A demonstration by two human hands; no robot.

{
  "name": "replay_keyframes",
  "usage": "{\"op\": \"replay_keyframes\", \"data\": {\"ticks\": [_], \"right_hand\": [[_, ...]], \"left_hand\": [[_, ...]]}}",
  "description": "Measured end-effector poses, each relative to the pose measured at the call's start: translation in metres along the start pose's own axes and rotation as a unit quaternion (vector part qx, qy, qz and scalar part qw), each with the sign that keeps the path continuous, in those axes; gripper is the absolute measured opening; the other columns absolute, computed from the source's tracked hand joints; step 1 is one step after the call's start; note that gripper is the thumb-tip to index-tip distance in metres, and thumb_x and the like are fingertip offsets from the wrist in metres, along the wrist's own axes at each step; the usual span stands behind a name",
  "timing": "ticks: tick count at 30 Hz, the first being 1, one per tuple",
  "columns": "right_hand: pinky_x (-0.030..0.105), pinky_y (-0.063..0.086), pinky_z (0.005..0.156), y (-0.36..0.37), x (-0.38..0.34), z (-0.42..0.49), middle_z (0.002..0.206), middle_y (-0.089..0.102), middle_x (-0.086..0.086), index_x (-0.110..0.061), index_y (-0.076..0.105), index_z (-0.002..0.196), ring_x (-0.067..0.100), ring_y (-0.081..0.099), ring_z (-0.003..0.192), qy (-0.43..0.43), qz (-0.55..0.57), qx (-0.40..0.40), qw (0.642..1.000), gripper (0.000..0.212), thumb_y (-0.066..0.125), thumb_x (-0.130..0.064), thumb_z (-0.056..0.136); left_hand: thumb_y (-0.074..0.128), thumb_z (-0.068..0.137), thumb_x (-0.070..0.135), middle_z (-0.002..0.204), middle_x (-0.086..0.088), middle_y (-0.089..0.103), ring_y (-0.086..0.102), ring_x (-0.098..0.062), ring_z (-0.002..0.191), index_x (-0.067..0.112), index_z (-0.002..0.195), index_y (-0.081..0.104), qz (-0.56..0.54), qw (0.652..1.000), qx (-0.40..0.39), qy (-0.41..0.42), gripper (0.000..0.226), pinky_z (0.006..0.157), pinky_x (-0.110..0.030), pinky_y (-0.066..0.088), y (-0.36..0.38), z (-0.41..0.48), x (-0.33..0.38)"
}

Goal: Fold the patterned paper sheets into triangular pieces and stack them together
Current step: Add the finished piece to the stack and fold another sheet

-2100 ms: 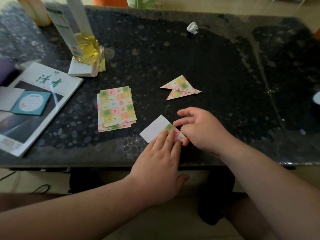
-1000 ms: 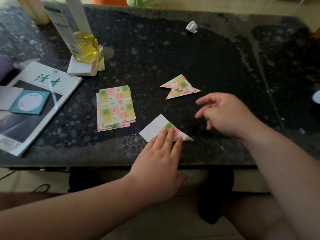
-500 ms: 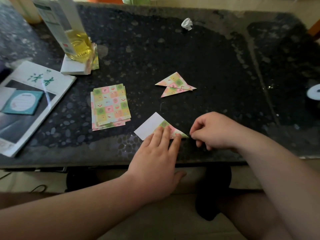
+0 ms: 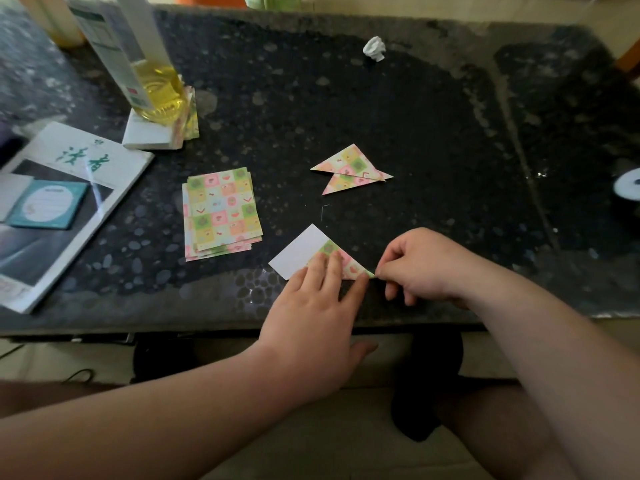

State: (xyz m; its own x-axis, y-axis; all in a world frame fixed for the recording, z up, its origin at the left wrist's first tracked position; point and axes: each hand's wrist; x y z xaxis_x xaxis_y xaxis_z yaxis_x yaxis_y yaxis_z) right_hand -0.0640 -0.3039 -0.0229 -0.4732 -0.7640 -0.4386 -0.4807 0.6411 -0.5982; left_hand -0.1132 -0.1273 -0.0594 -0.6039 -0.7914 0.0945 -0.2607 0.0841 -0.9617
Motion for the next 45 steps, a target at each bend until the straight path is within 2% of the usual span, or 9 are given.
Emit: {"op": "replay_keyframes", "data": {"ticks": [9,17,23,34,38,42,45], "right_hand": [[0.024,0.038,0.047,-0.002,0.002,0.005,0.067,0.076,0.006,-0.009,0.071,0.091,0.015,0.057,0.042,0.048,0.033,0.005,0.998,0.019,0.056,-0.017,0.100],[0.024,0.041,0.047,-0.002,0.003,0.005,0.066,0.076,0.003,-0.010,0.071,0.089,0.016,0.060,0.047,0.037,0.011,0.009,0.999,0.019,0.057,-0.018,0.100],[0.027,0.049,0.059,0.002,0.002,0.005,0.065,0.075,-0.002,-0.017,0.070,0.087,0.011,0.065,0.046,0.016,-0.020,0.022,0.999,0.016,0.067,-0.029,0.096],[0.027,0.051,0.060,0.006,0.003,0.008,0.062,0.074,-0.003,-0.017,0.069,0.086,0.010,0.067,0.047,0.012,-0.030,0.043,0.999,0.026,0.070,-0.041,0.095],[0.026,0.049,0.056,0.008,0.004,0.010,0.059,0.073,-0.004,-0.016,0.068,0.087,0.010,0.066,0.044,0.023,-0.027,0.044,0.998,0.033,0.073,-0.049,0.091],[0.024,0.045,0.053,0.008,0.004,0.012,0.060,0.073,-0.002,-0.016,0.066,0.087,0.012,0.067,0.045,0.033,-0.023,0.043,0.998,0.037,0.073,-0.052,0.091],[0.025,0.044,0.053,0.007,0.003,0.011,0.061,0.074,-0.002,-0.017,0.066,0.087,0.012,0.068,0.046,0.036,-0.026,0.042,0.998,0.036,0.073,-0.052,0.091]], "left_hand": [[0.030,0.096,0.075,0.168,-0.024,0.001,0.001,-0.042,0.155,0.024,0.162,0.000,0.014,1.000,-0.015,-0.002,0.089,0.125,-0.052,0.008,-0.004,0.005,0.006],[0.032,0.095,0.077,0.167,-0.025,0.000,0.001,-0.044,0.154,0.028,0.162,-0.002,0.025,1.000,-0.018,0.003,0.090,0.124,-0.054,0.009,-0.003,0.006,0.006],[0.031,0.095,0.078,0.167,-0.027,-0.007,-0.006,-0.044,0.155,0.025,0.162,-0.009,0.029,0.999,-0.021,0.001,0.094,0.126,-0.054,0.001,-0.002,0.006,0.008],[0.028,0.097,0.076,0.165,-0.028,-0.016,-0.014,-0.043,0.154,0.022,0.161,-0.018,0.029,0.999,-0.026,-0.002,0.095,0.126,-0.052,-0.008,0.003,0.003,0.008],[0.022,0.097,0.077,0.162,-0.030,-0.025,-0.023,-0.044,0.152,0.020,0.157,-0.026,0.040,0.999,-0.036,-0.001,0.096,0.125,-0.054,-0.011,0.007,0.001,0.009],[0.018,0.096,0.077,0.157,-0.029,-0.036,-0.035,-0.042,0.147,0.010,0.152,-0.031,0.047,0.998,-0.047,-0.016,0.101,0.124,-0.054,-0.015,0.011,-0.003,0.012],[0.015,0.096,0.078,0.158,-0.025,-0.037,-0.036,-0.038,0.147,0.000,0.151,-0.030,0.050,0.997,-0.052,-0.033,0.105,0.124,-0.051,-0.016,0.011,-0.003,0.012]]}}
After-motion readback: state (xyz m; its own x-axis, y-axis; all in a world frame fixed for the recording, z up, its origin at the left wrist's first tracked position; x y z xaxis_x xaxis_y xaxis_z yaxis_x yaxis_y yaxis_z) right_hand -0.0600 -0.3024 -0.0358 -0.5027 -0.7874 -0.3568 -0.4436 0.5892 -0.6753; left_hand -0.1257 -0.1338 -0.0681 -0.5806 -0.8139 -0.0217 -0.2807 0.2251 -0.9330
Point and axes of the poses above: each hand's wrist, its own z-axis towards the middle knuckle, its own y-axis out of the palm, x = y × z
